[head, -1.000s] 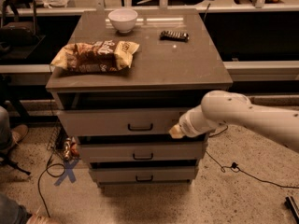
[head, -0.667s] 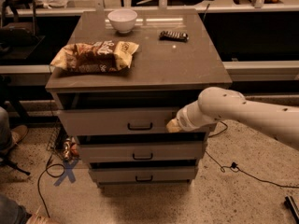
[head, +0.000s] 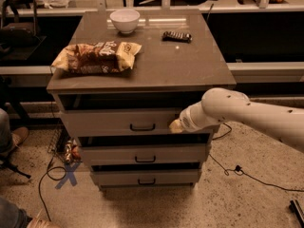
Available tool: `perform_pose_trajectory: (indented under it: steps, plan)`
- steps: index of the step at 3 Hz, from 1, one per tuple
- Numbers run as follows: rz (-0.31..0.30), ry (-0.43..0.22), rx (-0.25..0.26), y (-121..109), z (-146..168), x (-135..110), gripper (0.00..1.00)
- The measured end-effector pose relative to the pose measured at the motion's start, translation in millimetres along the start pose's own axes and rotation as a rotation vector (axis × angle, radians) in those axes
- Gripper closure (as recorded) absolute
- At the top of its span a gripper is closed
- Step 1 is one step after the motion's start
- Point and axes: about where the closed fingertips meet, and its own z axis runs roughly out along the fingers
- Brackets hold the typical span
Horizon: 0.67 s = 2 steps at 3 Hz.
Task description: Close top drawer
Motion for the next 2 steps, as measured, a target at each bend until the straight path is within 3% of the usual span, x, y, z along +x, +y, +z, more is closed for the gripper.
perform_pose_trajectory:
  steps: [2]
  plan:
    - [0.119, 0.029, 0.036, 5.8, -62.9, 66.7, 1.00]
